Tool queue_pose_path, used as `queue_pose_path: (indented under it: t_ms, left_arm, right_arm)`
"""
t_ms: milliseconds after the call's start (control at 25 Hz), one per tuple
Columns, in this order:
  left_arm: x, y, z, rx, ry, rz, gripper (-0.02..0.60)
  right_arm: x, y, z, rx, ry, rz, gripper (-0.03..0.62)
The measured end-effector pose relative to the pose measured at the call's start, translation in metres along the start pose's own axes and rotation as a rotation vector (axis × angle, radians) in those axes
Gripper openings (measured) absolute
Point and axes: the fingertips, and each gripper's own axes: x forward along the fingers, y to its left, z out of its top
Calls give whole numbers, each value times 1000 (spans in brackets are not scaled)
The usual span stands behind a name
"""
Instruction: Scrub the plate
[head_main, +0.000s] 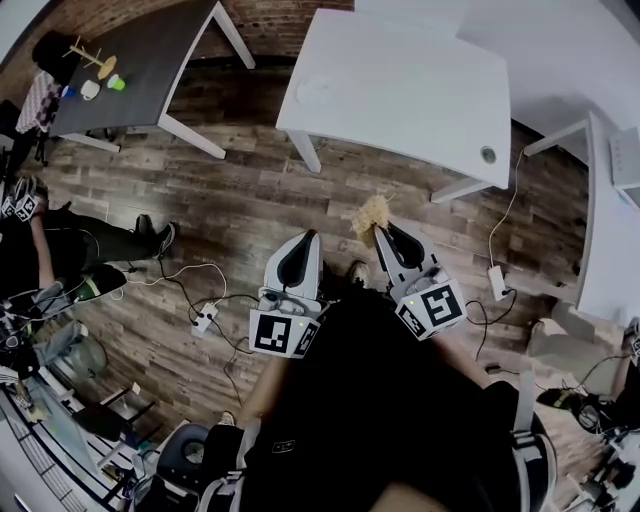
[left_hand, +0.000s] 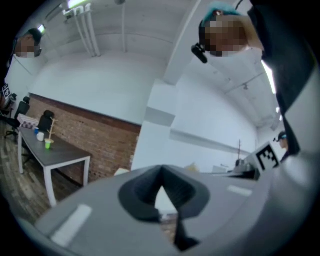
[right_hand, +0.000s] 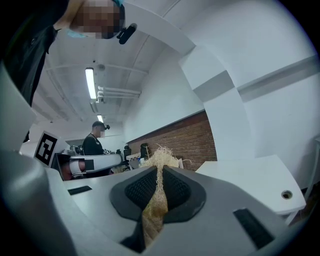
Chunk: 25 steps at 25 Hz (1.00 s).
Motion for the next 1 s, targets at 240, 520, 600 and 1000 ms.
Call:
queue_pose_path:
  t_ms: [240,520,600,1000]
  left_arm:
    - [15,9,-7,-26,17,-1,3]
    - [52,29,-7,-36,12,-44,3]
    - [64,39,-5,-39,10,-53,3]
    - [120,108,13,-54,16,-84,3]
  right_arm:
    - [12,-10,0,8,4,-3,31]
    - [43,-30,5,6,-4,-42,31]
    - [56,-35,8,-4,-4,-45,31]
    - [139,-53,23,-12,17,-69,31]
